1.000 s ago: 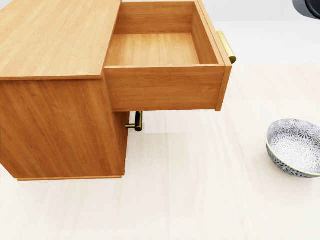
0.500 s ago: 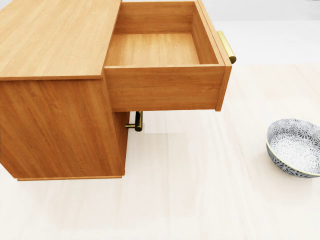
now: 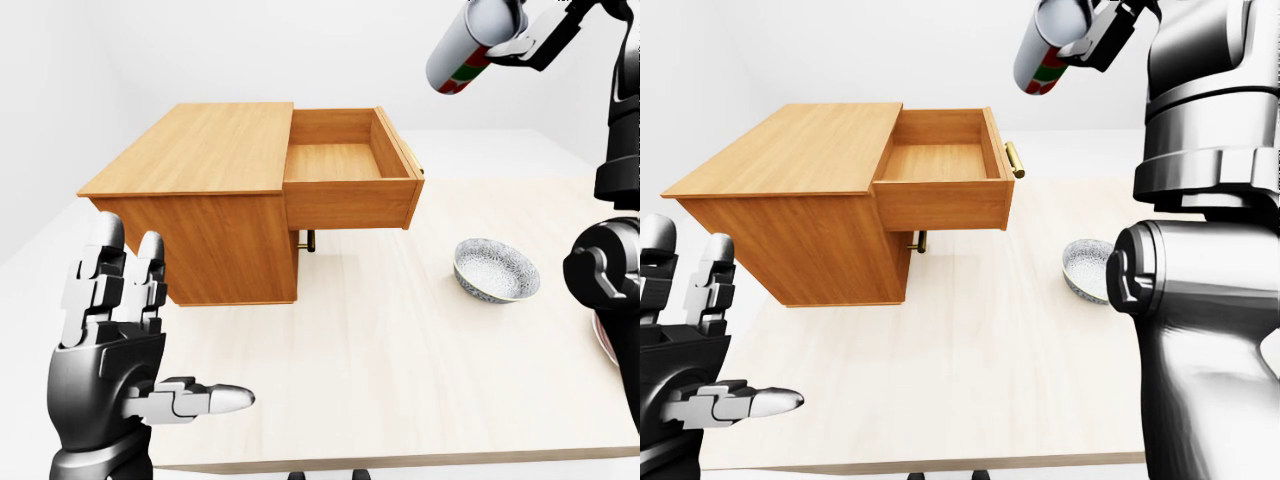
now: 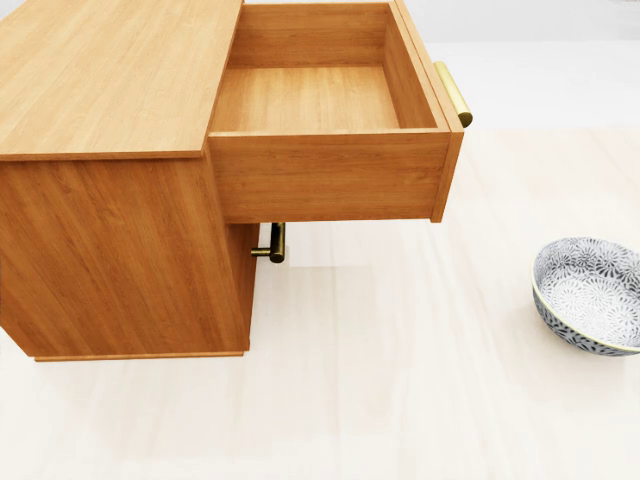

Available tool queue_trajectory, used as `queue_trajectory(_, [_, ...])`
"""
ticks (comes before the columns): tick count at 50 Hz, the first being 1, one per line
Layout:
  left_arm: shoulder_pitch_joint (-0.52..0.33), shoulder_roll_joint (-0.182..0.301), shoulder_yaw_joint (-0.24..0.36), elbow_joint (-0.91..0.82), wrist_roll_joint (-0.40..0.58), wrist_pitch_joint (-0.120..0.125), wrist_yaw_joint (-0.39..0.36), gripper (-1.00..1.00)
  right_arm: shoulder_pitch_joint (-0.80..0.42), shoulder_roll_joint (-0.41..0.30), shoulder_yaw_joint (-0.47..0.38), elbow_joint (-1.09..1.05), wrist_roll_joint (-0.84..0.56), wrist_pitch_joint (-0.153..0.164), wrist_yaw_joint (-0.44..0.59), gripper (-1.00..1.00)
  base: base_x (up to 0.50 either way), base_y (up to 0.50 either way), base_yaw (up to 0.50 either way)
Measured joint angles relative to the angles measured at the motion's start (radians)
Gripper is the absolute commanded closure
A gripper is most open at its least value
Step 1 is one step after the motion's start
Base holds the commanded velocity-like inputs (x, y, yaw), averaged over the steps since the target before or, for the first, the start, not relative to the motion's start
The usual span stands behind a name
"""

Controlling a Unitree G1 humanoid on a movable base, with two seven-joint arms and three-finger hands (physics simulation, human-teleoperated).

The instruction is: Put the ketchup in the top drawer of the cabinet.

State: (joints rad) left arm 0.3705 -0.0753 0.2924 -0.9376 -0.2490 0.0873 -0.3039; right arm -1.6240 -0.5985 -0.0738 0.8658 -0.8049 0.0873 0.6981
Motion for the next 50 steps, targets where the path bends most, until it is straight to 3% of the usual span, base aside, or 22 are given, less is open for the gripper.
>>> queue_trajectory(50, [-0.003, 0.003, -0.002, 0.004, 0.002, 0.0, 0.003, -1.0, -0.067, 0.096, 0.019, 0.182, 0.167, 0.0, 0.0, 1.0, 0.0, 0.0, 0.0])
